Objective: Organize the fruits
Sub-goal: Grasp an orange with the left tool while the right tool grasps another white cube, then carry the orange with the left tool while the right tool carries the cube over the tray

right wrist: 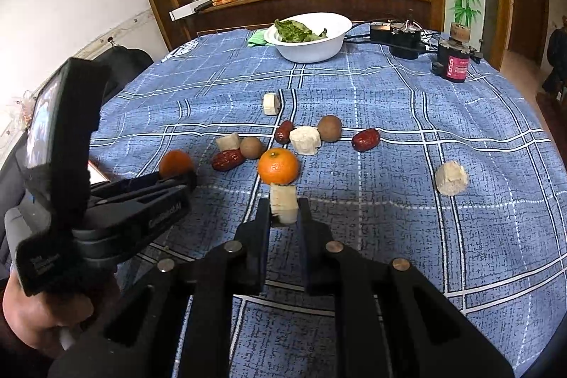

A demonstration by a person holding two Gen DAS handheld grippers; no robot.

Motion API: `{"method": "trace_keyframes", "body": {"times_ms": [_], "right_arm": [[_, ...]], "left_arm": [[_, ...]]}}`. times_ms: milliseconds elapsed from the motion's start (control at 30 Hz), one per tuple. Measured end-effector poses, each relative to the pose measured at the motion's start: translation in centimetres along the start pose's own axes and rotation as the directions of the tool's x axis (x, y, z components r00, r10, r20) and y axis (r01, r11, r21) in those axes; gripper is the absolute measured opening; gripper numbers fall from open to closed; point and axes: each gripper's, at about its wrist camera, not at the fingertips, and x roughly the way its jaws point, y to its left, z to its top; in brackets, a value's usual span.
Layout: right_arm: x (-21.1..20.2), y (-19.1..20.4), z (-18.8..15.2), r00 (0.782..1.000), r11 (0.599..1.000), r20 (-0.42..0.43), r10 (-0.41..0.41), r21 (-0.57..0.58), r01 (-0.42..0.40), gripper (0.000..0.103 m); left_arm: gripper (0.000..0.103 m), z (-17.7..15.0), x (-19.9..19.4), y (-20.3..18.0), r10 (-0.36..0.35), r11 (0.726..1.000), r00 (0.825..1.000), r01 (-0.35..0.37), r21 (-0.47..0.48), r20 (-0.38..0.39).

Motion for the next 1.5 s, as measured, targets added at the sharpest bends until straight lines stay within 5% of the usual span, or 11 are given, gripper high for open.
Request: {"method": "trace_keyframes", "body": {"times_ms": [800,1233,1500], "right_arm": [[-7.4,4.7,-7.0,0.998,0.995,-0.025,-0.062,-0.081,0.060,0.016],[-8.1,9.7,-7.7,1.000,0.989,-0.014,0.001,-0.147,-0.003,0.016],[-8.6,8.9,-8.2,1.000,0.993,-0.014,-0.011,-0.122,0.010,0.016]], "left_arm": [[0.029,-9.0,-9.4,1.7,-0.075,0.995,0.997,0.073,0.065,0.026],[0.029,-10.2,-10.8,5.6,-0.053,0.999,0.998,0.053,-0.003,0.041],[0.029,-10.3,-10.7,6.1,-0.052,0.998,0.998,0.052,-0.019,0.035]]}}
